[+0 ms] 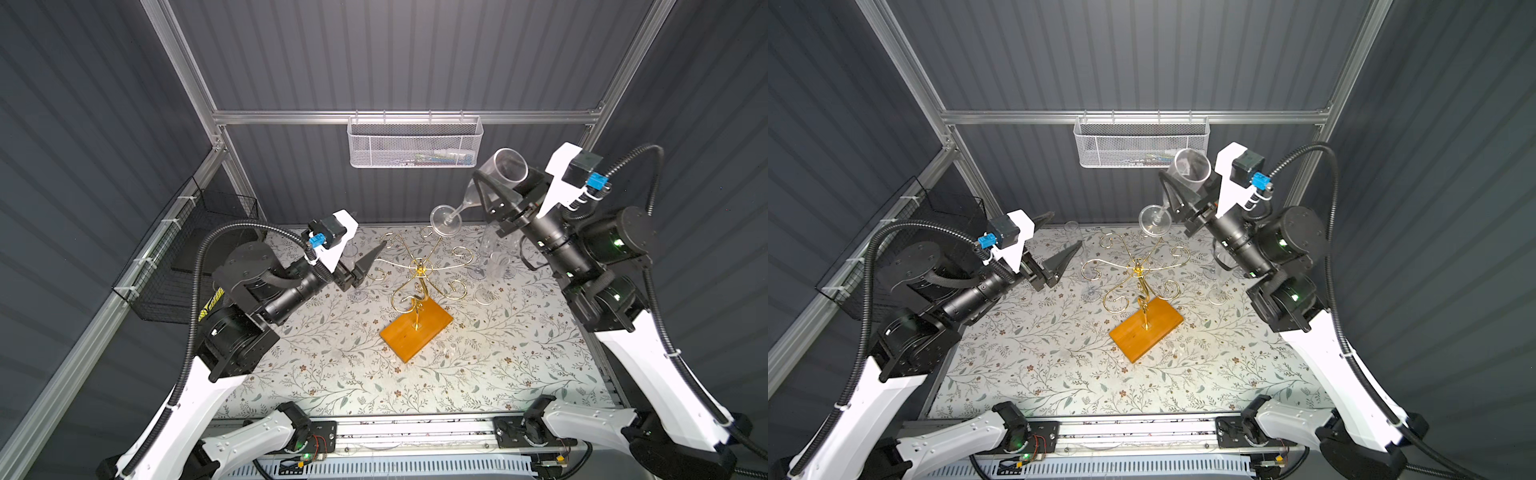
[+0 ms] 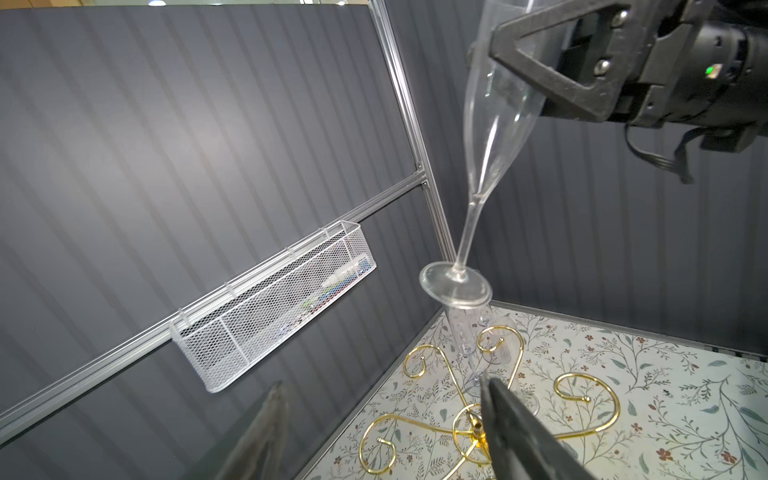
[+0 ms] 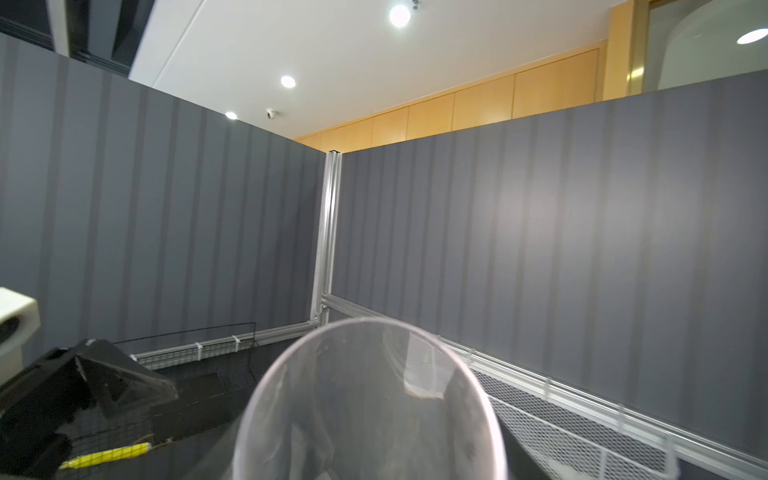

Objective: Take the wine glass off the wine glass rack
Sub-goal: 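Open the left gripper and draw back while the right gripper carries the glass away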

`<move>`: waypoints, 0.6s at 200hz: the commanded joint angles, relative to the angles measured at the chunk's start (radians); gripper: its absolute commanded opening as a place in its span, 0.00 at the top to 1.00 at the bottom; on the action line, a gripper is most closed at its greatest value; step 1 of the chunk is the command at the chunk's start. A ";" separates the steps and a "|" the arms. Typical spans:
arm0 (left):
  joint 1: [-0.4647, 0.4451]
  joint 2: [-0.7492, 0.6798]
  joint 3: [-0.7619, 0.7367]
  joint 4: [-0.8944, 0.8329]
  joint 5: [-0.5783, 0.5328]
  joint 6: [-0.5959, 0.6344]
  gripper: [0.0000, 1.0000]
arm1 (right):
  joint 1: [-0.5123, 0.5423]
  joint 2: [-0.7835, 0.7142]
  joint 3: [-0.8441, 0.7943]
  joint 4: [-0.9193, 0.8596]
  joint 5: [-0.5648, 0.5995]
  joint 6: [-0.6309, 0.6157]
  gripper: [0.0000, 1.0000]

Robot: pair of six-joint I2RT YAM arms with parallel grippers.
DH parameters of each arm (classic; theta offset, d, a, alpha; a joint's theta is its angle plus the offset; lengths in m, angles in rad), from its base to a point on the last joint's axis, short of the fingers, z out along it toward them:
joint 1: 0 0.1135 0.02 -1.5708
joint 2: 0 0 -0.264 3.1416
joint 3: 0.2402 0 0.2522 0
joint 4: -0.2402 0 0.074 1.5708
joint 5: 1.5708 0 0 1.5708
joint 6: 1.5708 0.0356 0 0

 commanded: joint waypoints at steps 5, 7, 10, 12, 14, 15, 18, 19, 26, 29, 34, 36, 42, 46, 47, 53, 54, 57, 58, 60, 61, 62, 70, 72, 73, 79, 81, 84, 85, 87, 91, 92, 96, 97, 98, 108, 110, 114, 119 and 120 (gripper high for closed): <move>-0.004 -0.032 -0.019 -0.030 -0.062 -0.019 0.25 | -0.021 -0.100 -0.049 -0.061 0.107 -0.132 0.50; -0.004 -0.033 -0.020 -0.032 -0.063 -0.018 0.25 | -0.022 -0.108 -0.053 -0.066 0.113 -0.138 0.50; -0.004 -0.035 -0.019 -0.033 -0.066 -0.019 0.25 | -0.024 -0.119 -0.061 -0.075 0.120 -0.145 0.51; -0.003 -0.036 -0.021 -0.033 -0.068 -0.019 0.25 | -0.025 -0.126 -0.066 -0.079 0.127 -0.150 0.51; -0.003 -0.036 -0.022 -0.034 -0.069 -0.019 0.25 | -0.025 -0.133 -0.071 -0.085 0.132 -0.155 0.50; -0.004 -0.037 -0.023 -0.034 -0.069 -0.020 0.25 | -0.026 -0.137 -0.073 -0.085 0.136 -0.160 0.50; -0.003 -0.038 -0.024 -0.035 -0.070 -0.020 0.25 | -0.027 -0.147 -0.083 -0.090 0.144 -0.166 0.50; -0.004 -0.039 -0.025 -0.036 -0.071 -0.021 0.25 | -0.027 -0.151 -0.085 -0.092 0.147 -0.168 0.50; -0.003 -0.042 -0.028 -0.035 -0.073 -0.022 0.25 | -0.031 -0.179 -0.109 -0.107 0.172 -0.182 0.51; -0.004 -0.043 -0.029 -0.036 -0.073 -0.025 0.25 | -0.032 -0.194 -0.120 -0.112 0.181 -0.185 0.50; -0.004 -0.044 -0.032 -0.036 -0.073 -0.027 0.25 | -0.034 -0.210 -0.140 -0.119 0.196 -0.194 0.50; -0.004 -0.044 -0.034 -0.035 -0.074 -0.028 0.25 | -0.034 -0.217 -0.143 -0.123 0.204 -0.196 0.50; -0.004 -0.044 -0.038 -0.035 -0.074 -0.029 0.25 | -0.036 -0.241 -0.168 -0.132 0.225 -0.203 0.50; -0.004 -0.046 -0.041 -0.035 -0.074 -0.031 0.25 | -0.038 -0.255 -0.186 -0.135 0.238 -0.207 0.51; -0.004 -0.046 -0.041 -0.035 -0.074 -0.031 0.25 | -0.037 -0.259 -0.190 -0.136 0.242 -0.208 0.51; -0.004 -0.045 -0.044 -0.033 -0.074 -0.034 0.25 | -0.038 -0.280 -0.218 -0.142 0.262 -0.211 0.51; -0.004 -0.044 -0.044 -0.033 -0.074 -0.034 0.25 | -0.038 -0.285 -0.223 -0.143 0.266 -0.212 0.50; -0.004 -0.044 -0.045 -0.033 -0.074 -0.035 0.25 | -0.038 -0.294 -0.237 -0.146 0.274 -0.212 0.50; -0.004 -0.044 -0.045 -0.033 -0.074 -0.035 0.25 | -0.038 -0.297 -0.242 -0.146 0.278 -0.211 0.50; -0.004 -0.043 -0.046 -0.033 -0.074 -0.036 0.25 | -0.039 -0.305 -0.250 -0.148 0.284 -0.212 0.50; -0.004 -0.043 -0.047 -0.033 -0.074 -0.036 0.25 | -0.039 -0.308 -0.257 -0.148 0.285 -0.212 0.50; -0.004 -0.043 -0.047 -0.033 -0.074 -0.037 0.25 | -0.039 -0.312 -0.261 -0.148 0.289 -0.212 0.50; -0.004 -0.042 -0.049 -0.031 -0.073 -0.040 0.25 | -0.040 -0.337 -0.303 -0.152 0.308 -0.211 0.50; -0.004 -0.041 -0.048 -0.031 -0.073 -0.041 0.25 | -0.041 -0.343 -0.311 -0.152 0.313 -0.210 0.50; -0.004 -0.041 -0.049 -0.031 -0.073 -0.042 0.25 | -0.041 -0.346 -0.318 -0.152 0.315 -0.210 0.50; -0.003 -0.041 -0.049 -0.029 -0.071 -0.046 0.25 | -0.042 -0.362 -0.348 -0.155 0.320 -0.206 0.50; -0.004 -0.041 -0.050 -0.029 -0.071 -0.047 0.25 | -0.043 -0.369 -0.360 -0.156 0.320 -0.205 0.50; -0.004 -0.041 -0.052 -0.026 -0.071 -0.047 0.25 | -0.043 -0.378 -0.374 -0.156 0.323 -0.203 0.50; -0.004 -0.041 -0.052 -0.027 -0.071 -0.047 0.25 | -0.043 -0.380 -0.381 -0.156 0.323 -0.202 0.50; -0.003 -0.041 -0.052 -0.024 -0.070 -0.048 0.25 | -0.043 -0.386 -0.391 -0.156 0.325 -0.201 0.50; -0.004 -0.041 -0.053 -0.024 -0.070 -0.052 0.25 | -0.043 -0.395 -0.412 -0.156 0.329 -0.194 0.50; -0.004 -0.040 -0.054 -0.023 -0.069 -0.052 0.25 | -0.044 -0.398 -0.416 -0.155 0.330 -0.192 0.50; -0.003 -0.041 -0.056 -0.021 -0.068 -0.054 0.25 | -0.045 -0.408 -0.437 -0.153 0.338 -0.186 0.50; -0.003 -0.041 -0.057 -0.021 -0.068 -0.054 0.25 | -0.045 -0.411 -0.442 -0.151 0.339 -0.185 0.50; -0.003 -0.041 -0.057 -0.020 -0.068 -0.054 0.25 | -0.045 -0.413 -0.447 -0.151 0.341 -0.183 0.50; -0.004 -0.043 -0.060 -0.015 -0.068 -0.060 0.25 | -0.046 -0.442 -0.511 -0.134 0.354 -0.173 0.50; -0.004 -0.043 -0.061 -0.014 -0.068 -0.061 0.25 | -0.046 -0.447 -0.523 -0.128 0.356 -0.170 0.50; -0.004 -0.041 -0.062 -0.014 -0.067 -0.063 0.25 | -0.048 -0.458 -0.547 -0.120 0.362 -0.166 0.50; -0.004 -0.041 -0.063 -0.014 -0.067 -0.065 0.25 | -0.049 -0.469 -0.575 -0.110 0.369 -0.160 0.50; -0.004 -0.041 -0.063 -0.014 -0.067 -0.065 0.25 | -0.049 -0.470 -0.581 -0.108 0.369 -0.158 0.50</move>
